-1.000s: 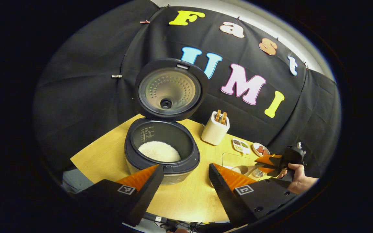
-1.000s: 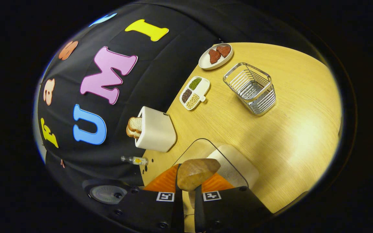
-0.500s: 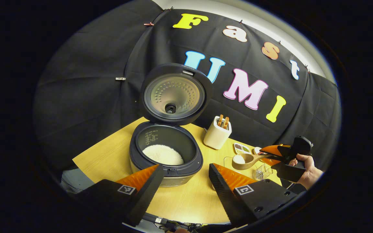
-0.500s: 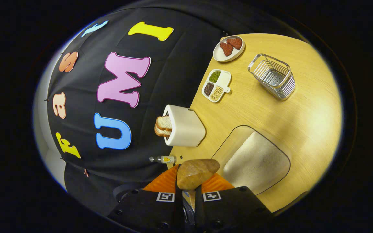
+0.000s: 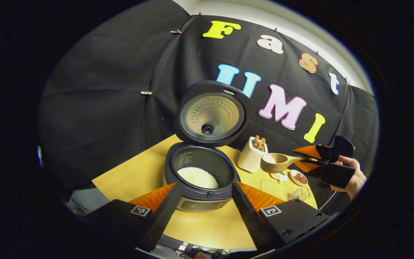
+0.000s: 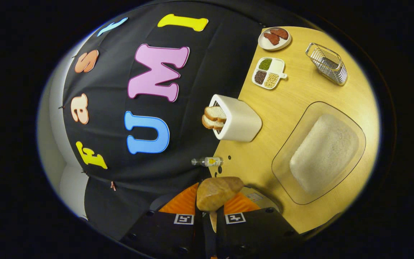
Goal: Close the left gripper, press the button to open the rice cooker; take a wooden spoon from the chopstick holder with the right hand, scoop a spoonful of rice and pour it into the rice cooker, then put the wooden spoon back into the chopstick holder.
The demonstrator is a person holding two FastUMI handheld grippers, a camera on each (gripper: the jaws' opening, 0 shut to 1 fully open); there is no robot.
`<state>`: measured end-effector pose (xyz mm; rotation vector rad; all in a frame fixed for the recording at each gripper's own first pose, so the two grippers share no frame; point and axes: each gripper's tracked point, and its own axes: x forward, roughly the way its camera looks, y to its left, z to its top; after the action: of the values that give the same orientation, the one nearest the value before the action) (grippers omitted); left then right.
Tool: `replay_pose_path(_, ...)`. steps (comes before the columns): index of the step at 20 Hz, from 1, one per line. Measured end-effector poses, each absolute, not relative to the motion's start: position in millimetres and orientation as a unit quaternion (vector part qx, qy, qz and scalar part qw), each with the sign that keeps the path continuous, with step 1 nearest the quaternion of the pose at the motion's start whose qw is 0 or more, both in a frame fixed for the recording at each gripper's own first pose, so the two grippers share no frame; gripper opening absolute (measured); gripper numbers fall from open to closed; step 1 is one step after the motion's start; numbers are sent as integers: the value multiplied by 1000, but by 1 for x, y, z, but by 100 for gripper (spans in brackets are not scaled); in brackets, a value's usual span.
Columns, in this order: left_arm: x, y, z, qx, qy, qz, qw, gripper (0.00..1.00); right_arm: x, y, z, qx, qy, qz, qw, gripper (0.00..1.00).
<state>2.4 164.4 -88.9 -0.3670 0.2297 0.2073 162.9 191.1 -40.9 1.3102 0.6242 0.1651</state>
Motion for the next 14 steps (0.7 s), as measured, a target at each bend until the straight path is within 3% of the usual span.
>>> replay_pose_path(14, -37, 228, -98, -209, 107, 173, 956, 95, 156, 352, -23, 315, 235, 236, 889, 17)
